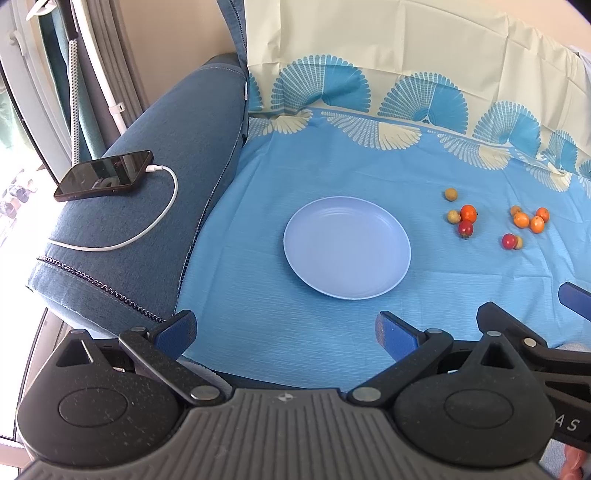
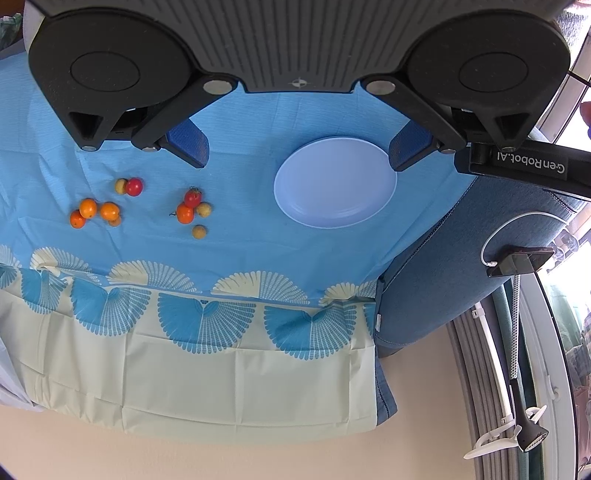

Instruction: Organize fruits

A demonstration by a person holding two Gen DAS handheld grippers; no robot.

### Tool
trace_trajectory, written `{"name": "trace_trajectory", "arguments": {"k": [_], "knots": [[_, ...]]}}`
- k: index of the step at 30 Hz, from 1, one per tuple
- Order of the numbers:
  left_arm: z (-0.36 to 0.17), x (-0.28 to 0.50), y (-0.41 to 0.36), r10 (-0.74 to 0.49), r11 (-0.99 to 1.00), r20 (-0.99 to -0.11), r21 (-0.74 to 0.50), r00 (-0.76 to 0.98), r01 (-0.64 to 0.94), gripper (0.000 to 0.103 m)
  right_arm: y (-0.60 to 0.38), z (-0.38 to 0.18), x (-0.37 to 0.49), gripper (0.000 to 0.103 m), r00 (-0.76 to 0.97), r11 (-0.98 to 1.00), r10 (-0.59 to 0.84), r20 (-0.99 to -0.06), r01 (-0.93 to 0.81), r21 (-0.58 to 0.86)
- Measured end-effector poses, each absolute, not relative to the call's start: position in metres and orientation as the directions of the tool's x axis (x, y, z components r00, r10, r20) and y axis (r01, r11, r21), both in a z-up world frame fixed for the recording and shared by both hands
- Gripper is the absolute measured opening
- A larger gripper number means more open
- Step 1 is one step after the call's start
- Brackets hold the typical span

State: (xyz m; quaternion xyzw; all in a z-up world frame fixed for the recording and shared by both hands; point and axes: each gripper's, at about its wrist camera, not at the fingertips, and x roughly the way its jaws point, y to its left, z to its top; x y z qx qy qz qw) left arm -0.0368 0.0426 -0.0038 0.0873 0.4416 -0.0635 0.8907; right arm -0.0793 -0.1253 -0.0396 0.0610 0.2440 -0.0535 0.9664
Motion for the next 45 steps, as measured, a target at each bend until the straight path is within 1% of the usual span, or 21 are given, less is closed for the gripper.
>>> {"name": "trace_trajectory", "arguments": {"k": [7, 13, 16, 19, 21, 22, 24, 28, 32, 35, 37, 41, 42, 45], "knots": [[-0.005, -0.036, 0.041, -0.027, 0.977, -0.800, 0.106, 0.600, 0.186, 0.103, -0.127, -0.043, -0.077, 0.103, 0.878, 0.986, -0.065, -0.474, 0.131, 0.108], [-0.005, -0.035, 0.036, -0.016, 0.976, -0.802, 0.118, 0.597, 0.185, 0.103, -0.135, -0.047, -0.077, 0.103, 0.890, 0.979, -0.037, -0.455, 0.123, 0.163], [-0.002, -0.035, 0.032, -0.026, 0.975, -0.794, 0.113, 0.607, 0.191, 0.103, -0.142, -0.051, -0.077, 0.103, 0.895, 0.972, -0.068, -0.442, 0.160, 0.175], [0.002, -0.034, 0.019, -0.046, 0.969, -0.779, 0.116, 0.626, 0.216, 0.103, -0.155, -0.057, -0.077, 0.103, 0.888, 0.965, -0.143, -0.437, 0.223, 0.139], [0.002, -0.031, 0.004, -0.064, 0.961, -0.777, 0.120, 0.626, 0.247, 0.103, -0.171, -0.063, -0.078, 0.103, 0.890, 0.955, -0.188, -0.415, 0.265, 0.135], [0.001, -0.026, -0.007, -0.077, 0.957, -0.783, 0.116, 0.617, 0.267, 0.103, -0.182, -0.065, -0.079, 0.103, 0.897, 0.949, -0.216, -0.385, 0.286, 0.134], [-0.004, -0.015, -0.028, -0.101, 0.949, -0.806, 0.098, 0.584, 0.299, 0.103, -0.205, -0.072, -0.078, 0.103, 0.870, 0.929, -0.255, -0.422, 0.342, 0.143], [-0.026, 0.016, -0.086, -0.153, 0.924, -0.863, 0.048, 0.481, 0.380, 0.103, -0.259, -0.087, -0.075, 0.102, 0.811, 0.873, -0.372, -0.452, 0.471, 0.127], [-0.057, 0.051, -0.143, -0.192, 0.897, -0.888, 0.015, 0.418, 0.442, 0.103, -0.315, -0.109, -0.054, 0.102, 0.757, 0.817, -0.470, -0.453, 0.568, 0.101], [-0.087, 0.081, -0.187, -0.183, 0.888, -0.892, 0.031, 0.413, 0.460, 0.103, -0.362, -0.123, -0.030, 0.102, 0.714, 0.778, -0.529, -0.459, 0.624, 0.074], [-0.109, 0.101, -0.210, -0.169, 0.885, -0.893, 0.048, 0.416, 0.463, 0.103, -0.396, -0.134, -0.010, 0.102, 0.687, 0.751, -0.543, -0.483, 0.654, 0.086], [-0.151, 0.137, -0.242, -0.146, 0.905, -0.901, 0.045, 0.408, 0.422, 0.103, -0.452, -0.158, 0.042, 0.102, 0.688, 0.774, -0.470, -0.553, 0.623, 0.117], [-0.161, 0.146, -0.247, -0.144, 0.908, -0.909, 0.037, 0.392, 0.417, 0.103, -0.461, -0.164, 0.054, 0.102, 0.688, 0.786, -0.459, -0.562, 0.609, 0.105], [-0.187, 0.168, -0.263, -0.150, 0.907, -0.928, 0.007, 0.340, 0.421, 0.103, -0.480, -0.189, 0.089, 0.102, 0.638, 0.778, -0.497, -0.588, 0.628, 0.023]]}}
